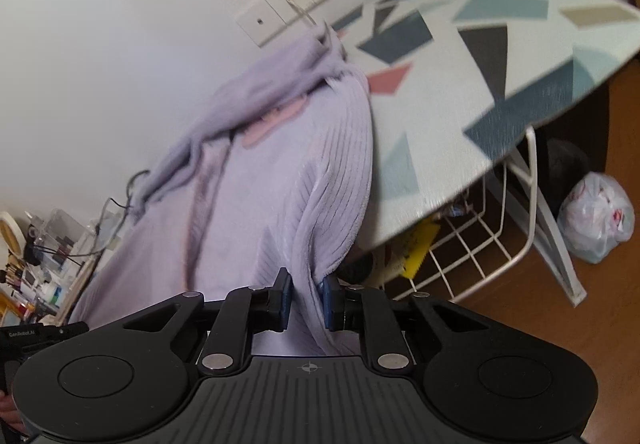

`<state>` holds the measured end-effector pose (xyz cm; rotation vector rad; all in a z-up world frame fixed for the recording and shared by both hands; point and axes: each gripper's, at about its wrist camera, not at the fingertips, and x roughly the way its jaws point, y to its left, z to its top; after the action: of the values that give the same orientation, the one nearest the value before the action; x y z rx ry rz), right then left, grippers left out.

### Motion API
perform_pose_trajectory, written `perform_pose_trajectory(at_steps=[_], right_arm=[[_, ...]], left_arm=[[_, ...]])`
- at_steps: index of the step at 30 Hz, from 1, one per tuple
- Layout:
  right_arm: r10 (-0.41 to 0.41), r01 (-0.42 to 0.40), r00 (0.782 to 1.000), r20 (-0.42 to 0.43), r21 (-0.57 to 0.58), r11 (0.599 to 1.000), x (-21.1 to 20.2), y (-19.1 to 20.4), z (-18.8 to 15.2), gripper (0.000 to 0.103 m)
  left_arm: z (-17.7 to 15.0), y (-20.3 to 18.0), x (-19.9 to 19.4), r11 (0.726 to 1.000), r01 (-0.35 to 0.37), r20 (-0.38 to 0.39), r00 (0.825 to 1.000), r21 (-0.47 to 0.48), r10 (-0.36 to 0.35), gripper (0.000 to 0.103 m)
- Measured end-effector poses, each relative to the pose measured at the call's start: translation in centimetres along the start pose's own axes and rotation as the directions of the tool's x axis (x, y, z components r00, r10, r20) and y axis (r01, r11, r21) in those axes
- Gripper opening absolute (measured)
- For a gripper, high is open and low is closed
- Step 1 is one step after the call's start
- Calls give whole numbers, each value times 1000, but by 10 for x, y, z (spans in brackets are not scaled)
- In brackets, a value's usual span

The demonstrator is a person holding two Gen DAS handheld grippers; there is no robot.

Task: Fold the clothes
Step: 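Pinch the robe hem with both grippers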

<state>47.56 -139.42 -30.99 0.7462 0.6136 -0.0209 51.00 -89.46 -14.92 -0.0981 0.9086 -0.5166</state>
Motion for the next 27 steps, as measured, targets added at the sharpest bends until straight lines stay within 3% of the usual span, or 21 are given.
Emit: perform_pose_trajectory(at_steps=[7,16,21,27], right_arm=[[49,-49,995,89,-2,999,-53,17,16,12],[79,-71,993,85,-93,993,-108,57,4,11],[104,-95,985,140,-69,993,-111,79,24,10],[136,-114,969,206,-115,987,-88,121,92,7]], left_arm=[[-13,8,-44,995,83,50,995,-55,-80,15],[-25,23,-91,976,199,118,975,-91,-188,15],[7,19,-94,967,250,185,954,-52,-237,15],[77,-2,-85,964,264,271,930,-18,-250,15]])
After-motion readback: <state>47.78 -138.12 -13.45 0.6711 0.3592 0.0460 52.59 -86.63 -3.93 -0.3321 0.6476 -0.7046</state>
